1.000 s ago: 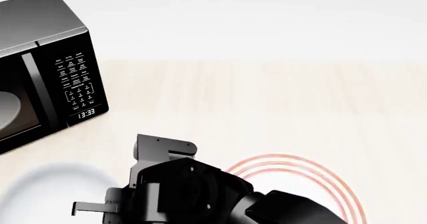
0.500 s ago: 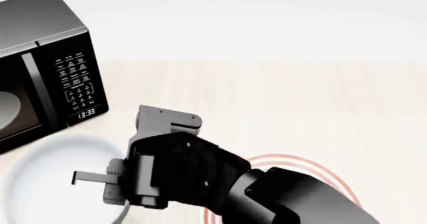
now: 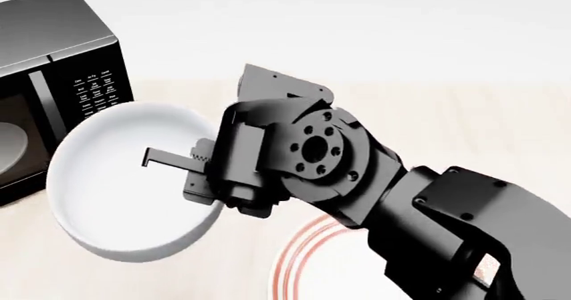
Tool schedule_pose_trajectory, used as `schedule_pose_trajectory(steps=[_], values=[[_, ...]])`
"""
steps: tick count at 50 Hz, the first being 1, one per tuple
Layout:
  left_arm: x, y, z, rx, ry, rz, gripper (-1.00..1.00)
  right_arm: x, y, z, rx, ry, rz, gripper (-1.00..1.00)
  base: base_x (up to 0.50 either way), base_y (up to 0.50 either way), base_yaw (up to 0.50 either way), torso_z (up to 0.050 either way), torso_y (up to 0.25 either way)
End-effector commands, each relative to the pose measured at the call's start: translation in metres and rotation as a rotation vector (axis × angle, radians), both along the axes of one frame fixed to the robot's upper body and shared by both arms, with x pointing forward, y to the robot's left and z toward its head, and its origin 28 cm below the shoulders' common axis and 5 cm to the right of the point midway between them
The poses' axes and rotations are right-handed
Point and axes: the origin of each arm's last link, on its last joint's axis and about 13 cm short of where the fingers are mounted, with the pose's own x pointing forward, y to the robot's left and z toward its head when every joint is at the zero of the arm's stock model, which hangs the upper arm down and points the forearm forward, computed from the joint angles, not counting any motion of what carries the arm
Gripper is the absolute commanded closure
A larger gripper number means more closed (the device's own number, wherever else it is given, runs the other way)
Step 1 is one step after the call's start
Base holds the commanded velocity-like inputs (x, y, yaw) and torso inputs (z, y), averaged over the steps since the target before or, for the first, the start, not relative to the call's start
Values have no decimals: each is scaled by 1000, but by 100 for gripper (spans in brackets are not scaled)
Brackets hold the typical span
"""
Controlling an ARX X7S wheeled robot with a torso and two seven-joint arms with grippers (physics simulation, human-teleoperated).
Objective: Put the white bowl to the right of the plate.
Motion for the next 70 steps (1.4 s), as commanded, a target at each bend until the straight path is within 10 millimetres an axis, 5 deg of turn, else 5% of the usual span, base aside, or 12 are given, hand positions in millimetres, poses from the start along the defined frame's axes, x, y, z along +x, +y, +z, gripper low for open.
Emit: schedule_pose_trajectory(steps=[1,18,42,70], values=[[0,0,0,-3,3,5,-100,5,-38,30,29,-41,-91,100,0,0,0,0,0],[2,-1,-1,4,10,7,-100,22,-96,42,67,-38,-256,100,0,0,0,0,1],[8,-7,-2,19,28,-22,-100,33,-203,25,143,-4,-542,100,0,0,0,0,0],[14,-14,-6,44,50,-48,-100,-4,-302,-20,218,65,-862,100,0,0,0,0,0]])
